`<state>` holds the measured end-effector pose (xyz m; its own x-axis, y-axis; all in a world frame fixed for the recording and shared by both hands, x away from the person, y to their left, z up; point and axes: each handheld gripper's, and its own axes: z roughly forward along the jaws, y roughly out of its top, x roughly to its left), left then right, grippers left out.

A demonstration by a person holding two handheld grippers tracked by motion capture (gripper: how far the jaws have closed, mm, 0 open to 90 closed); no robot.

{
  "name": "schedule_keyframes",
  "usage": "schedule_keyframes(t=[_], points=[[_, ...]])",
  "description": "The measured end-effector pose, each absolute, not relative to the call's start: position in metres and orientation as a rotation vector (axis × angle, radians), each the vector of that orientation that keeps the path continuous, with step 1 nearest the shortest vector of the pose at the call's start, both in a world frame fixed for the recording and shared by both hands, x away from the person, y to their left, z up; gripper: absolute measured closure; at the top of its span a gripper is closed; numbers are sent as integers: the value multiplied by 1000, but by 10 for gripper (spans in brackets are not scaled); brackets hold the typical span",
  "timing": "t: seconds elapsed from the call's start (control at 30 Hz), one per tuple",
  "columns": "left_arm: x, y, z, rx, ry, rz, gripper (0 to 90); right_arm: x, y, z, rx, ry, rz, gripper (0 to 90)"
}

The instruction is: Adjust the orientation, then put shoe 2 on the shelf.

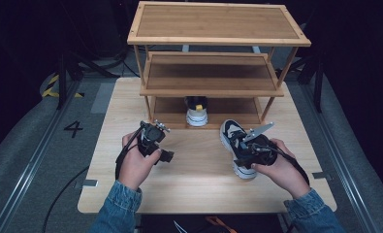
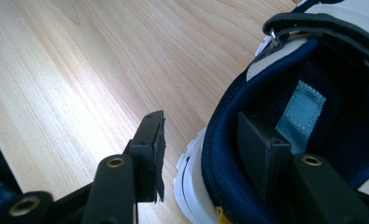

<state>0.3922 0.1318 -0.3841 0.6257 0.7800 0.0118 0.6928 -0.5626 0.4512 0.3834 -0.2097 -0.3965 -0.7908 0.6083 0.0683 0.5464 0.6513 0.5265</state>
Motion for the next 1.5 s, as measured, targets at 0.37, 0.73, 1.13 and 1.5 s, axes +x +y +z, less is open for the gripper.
schedule_keyframes(t=[0.37,0.73,1.13,1.5], points=[[393,130,-385,2452,1168,289,192,381,-195,-397,937,2778,853,528],[393,130,-386,2454,1168,286,192,378,-191,-399,894,2906,694,574],[394,132,-386,2439,1187,275,194,381,-187,-401,729,2969,597,700],[396,137,-385,2427,1192,277,193,391,-190,-389,663,2962,609,700]])
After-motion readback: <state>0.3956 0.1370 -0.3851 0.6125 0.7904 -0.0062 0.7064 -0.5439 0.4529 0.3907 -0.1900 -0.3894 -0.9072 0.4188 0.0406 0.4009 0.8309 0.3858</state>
